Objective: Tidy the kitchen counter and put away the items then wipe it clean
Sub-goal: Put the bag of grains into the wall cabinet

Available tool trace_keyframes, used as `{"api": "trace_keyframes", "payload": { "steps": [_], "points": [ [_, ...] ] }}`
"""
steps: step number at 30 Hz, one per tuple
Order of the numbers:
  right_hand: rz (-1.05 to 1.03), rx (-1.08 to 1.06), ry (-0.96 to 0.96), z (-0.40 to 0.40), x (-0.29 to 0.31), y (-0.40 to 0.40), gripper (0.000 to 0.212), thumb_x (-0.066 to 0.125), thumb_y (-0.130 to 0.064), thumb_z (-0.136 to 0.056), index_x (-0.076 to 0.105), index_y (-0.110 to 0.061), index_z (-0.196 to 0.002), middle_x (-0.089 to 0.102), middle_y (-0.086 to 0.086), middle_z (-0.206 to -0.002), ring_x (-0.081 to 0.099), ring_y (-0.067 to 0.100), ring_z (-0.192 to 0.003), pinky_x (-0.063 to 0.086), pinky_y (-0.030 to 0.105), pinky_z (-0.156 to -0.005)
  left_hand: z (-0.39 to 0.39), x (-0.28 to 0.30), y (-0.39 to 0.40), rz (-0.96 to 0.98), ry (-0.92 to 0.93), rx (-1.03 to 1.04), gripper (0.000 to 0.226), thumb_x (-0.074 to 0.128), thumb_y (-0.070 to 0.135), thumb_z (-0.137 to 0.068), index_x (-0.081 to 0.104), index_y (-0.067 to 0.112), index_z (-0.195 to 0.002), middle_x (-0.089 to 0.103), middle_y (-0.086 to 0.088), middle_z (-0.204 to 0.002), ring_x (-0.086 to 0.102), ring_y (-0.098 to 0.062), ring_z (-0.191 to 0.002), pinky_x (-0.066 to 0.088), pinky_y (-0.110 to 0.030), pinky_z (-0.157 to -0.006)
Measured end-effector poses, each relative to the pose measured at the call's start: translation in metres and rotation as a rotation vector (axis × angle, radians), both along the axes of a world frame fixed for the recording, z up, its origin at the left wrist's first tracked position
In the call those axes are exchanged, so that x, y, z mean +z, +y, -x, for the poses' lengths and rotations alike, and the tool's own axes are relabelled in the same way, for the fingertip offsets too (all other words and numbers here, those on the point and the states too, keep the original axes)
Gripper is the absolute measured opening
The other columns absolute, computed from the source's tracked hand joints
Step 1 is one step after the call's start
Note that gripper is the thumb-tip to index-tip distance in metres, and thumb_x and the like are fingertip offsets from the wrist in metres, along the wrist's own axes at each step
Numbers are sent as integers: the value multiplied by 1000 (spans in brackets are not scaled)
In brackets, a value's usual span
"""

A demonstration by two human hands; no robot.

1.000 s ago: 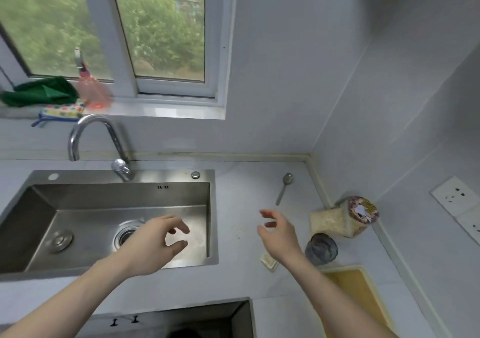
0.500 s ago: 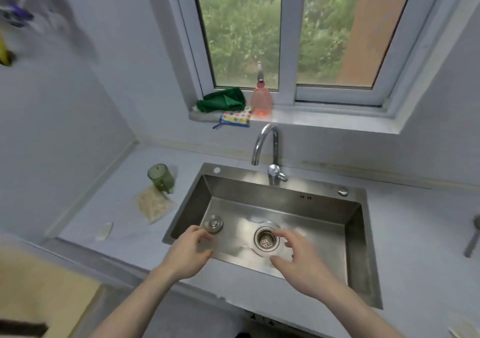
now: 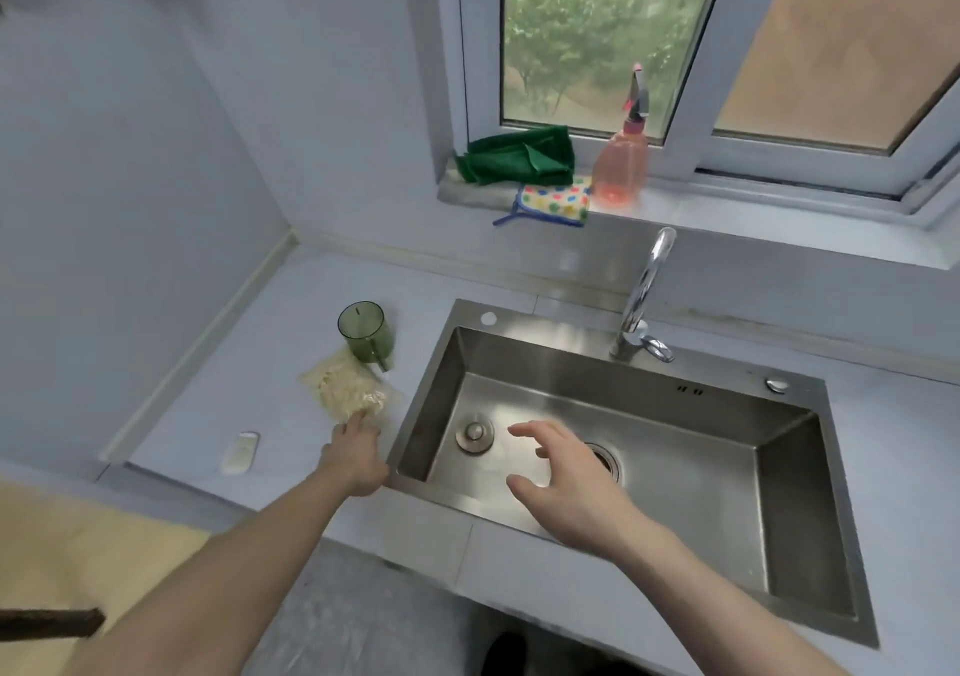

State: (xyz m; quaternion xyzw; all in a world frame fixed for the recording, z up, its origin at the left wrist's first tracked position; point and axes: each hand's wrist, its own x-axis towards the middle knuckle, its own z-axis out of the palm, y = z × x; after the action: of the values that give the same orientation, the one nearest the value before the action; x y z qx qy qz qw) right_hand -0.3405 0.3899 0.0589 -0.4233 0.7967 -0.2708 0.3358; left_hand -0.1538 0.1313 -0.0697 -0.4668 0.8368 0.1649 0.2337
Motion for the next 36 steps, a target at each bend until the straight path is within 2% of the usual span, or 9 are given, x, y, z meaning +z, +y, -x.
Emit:
{"api": "trace_keyframes", "payload": {
  "steps": [7,11,16,20,23,26,31,34,36],
  "points": [
    [-37,-52,45,1,-2,9,49,61,-36,-93,48,-39,-140,42,-24,-142,46,0,-128,39,25,-108,8,-25,-6,-33,-94,-29,73,60,41,-93,32,14,-154,-8,-5,-168,6,-33,-153,33,-51,-116],
    [-40,-78,64,2,-6,22,48,62,-35,-92,49,-37,-139,42,-24,-139,46,-1,-124,38,23,-109,9,-24,-10,11,-53,17,84,63,33,-90,18,9,-157,12,-7,-164,21,-33,-148,33,-49,-115],
    [-32,-105,76,4,-12,45,44,63,-40,-91,50,-41,-133,44,-25,-133,48,-4,-121,39,21,-106,-1,-6,-28,247,202,96,54,60,14,-86,50,10,-139,57,-10,-138,54,-32,-123,45,-44,-101],
    [-11,-151,57,4,-15,60,42,65,-41,-89,52,-44,-129,47,-27,-129,51,-6,-115,41,17,-98,-26,22,-54,439,435,58,39,65,1,-77,74,12,-113,72,-6,-118,66,-36,-99,49,-44,-85],
    [14,-174,55,3,-13,67,42,66,-40,-88,54,-44,-127,49,-26,-127,52,-7,-112,41,16,-94,-32,61,-50,496,593,32,32,63,-5,-81,80,16,-98,77,-1,-105,69,-29,-91,50,-42,-80],
    [46,-205,35,1,-9,72,41,66,-37,-88,55,-44,-126,51,-25,-126,54,-7,-111,40,10,-88,-21,96,-23,475,690,-36,33,66,-7,-81,80,23,-88,78,7,-94,68,-23,-86,52,-37,-74],
    [88,-269,-1,-7,0,92,40,67,-30,-91,56,-38,-128,49,-29,-130,49,-14,-112,38,4,-86,16,136,44,269,801,-233,34,68,2,-87,75,34,-80,67,25,-84,58,-4,-84,47,-29,-69],
    [79,-340,-14,-7,3,115,41,67,-35,-92,54,-41,-130,47,-31,-130,50,-10,-114,40,8,-90,46,154,76,176,878,-414,36,70,2,-87,71,36,-76,66,27,-81,56,-1,-82,42,-23,-69],
    [62,-391,-23,-5,6,133,44,66,-36,-92,51,-44,-133,45,-31,-131,51,-6,-116,43,14,-95,70,165,96,150,937,-511,36,74,-2,-83,70,34,-75,66,26,-79,58,-4,-80,47,-29,-71]
  ]
}}
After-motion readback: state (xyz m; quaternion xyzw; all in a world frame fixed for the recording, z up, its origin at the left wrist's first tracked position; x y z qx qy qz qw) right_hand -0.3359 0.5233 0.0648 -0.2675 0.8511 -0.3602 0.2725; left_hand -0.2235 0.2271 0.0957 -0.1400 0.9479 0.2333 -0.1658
